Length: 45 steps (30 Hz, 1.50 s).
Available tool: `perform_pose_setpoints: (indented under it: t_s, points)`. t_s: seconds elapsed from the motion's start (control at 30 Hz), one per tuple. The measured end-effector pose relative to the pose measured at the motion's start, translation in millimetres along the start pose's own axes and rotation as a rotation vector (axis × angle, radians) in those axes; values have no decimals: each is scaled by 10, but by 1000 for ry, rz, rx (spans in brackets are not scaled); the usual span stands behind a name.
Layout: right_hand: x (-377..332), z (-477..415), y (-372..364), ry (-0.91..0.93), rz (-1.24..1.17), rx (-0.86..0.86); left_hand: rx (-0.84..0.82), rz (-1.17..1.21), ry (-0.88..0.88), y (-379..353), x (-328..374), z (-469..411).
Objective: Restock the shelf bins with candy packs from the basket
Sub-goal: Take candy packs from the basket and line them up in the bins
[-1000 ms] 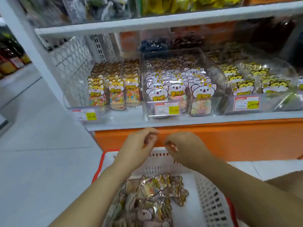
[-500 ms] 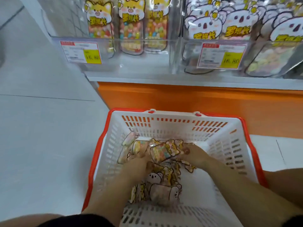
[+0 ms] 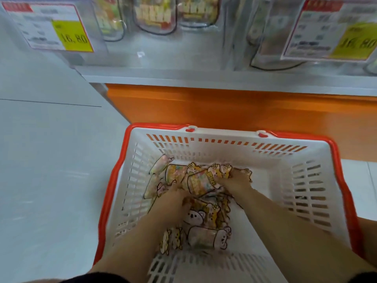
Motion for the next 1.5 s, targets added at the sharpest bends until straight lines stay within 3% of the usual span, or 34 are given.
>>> perform_pose_setpoints:
  t_s: [0.17, 0.23, 0.33, 0.53, 0.67, 0.83, 0.9, 1.0, 1.13, 1.23, 1.3, 1.37, 1.5]
  points:
    - [-36, 122, 418, 137, -44, -40, 204, 246, 47, 474, 91, 49]
    - [-73, 221, 605, 127, -94, -65, 250, 405, -16, 674, 241, 99]
    - [-223, 378, 705, 125, -216, -177, 200, 515, -179, 834, 542, 213]
    - [-613, 593, 570, 161, -319, -357, 45, 420, -203, 880, 789, 288]
    - [-653, 521, 536, 179, -360, -283, -33, 694, -182, 821, 674, 321]
    - [-433, 389, 909, 144, -319, 31, -26, 881, 21, 723, 219, 259]
    - [-392, 371, 944, 129, -340, 18, -28, 869, 99, 660, 71, 232]
    - [-457, 368, 769, 136, -403, -125, -22, 821, 52, 629, 114, 229]
    - [-535, 369, 299, 139, -367, -177, -173, 1040, 59, 526, 390, 283]
    - [-466, 266, 254, 223, -393, -19, -79, 925, -33, 582, 483, 270]
    - [-311, 202, 442, 225, -283, 115, 83, 904, 58, 620, 266, 255]
    - [-5, 139, 601, 85, -133, 201, 223, 884, 159, 622, -13, 254]
    - [617, -18, 371, -174, -125, 93, 282, 876, 218, 586, -231, 278]
Point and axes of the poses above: each hand's wrist, its own z-axis away from the middle knuckle, its own y-axis out of the back of the hand, x = y × z, the point moved 9 cm from there along -z, towards the middle knuckle, and after that the axes turned 9 degrees about y, right-handed, at the moved point
